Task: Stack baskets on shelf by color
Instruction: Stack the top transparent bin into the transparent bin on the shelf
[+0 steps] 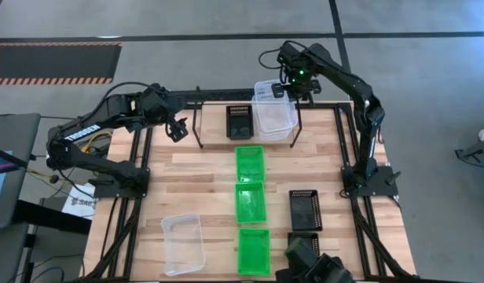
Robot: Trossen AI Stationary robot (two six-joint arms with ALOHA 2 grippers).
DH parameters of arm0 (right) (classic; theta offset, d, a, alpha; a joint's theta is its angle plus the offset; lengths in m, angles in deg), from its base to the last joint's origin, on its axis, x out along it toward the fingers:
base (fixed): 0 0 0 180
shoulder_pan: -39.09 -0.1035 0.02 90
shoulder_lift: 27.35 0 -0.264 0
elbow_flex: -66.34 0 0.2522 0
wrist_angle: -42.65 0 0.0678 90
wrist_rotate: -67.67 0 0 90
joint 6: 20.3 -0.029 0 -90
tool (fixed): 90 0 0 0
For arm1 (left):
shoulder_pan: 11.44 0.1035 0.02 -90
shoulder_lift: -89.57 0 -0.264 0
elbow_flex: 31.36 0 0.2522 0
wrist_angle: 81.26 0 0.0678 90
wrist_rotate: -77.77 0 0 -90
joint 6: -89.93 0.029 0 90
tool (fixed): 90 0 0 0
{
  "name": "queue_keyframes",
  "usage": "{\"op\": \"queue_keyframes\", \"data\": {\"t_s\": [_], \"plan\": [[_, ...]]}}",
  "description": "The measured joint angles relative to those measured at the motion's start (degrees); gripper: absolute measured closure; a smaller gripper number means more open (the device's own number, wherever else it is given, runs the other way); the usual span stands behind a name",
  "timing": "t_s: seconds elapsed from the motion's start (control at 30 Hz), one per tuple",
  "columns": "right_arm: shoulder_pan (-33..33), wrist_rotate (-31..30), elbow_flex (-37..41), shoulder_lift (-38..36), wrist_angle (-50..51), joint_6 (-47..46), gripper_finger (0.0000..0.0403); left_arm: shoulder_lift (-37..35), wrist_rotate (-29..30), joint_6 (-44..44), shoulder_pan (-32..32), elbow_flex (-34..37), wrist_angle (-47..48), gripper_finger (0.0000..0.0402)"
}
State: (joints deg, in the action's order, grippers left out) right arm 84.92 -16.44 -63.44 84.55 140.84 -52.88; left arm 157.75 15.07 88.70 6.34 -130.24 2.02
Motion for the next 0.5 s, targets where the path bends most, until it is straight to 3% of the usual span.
{"op": "queue_keyframes", "data": {"t_s": [0.5], "plan": [[0.14, 2.06, 0.09, -0.02, -0.54, 5.83, 0.0403, 0.00, 0.02, -0.86, 0.00, 0.00, -0.09, 0.0111]]}}
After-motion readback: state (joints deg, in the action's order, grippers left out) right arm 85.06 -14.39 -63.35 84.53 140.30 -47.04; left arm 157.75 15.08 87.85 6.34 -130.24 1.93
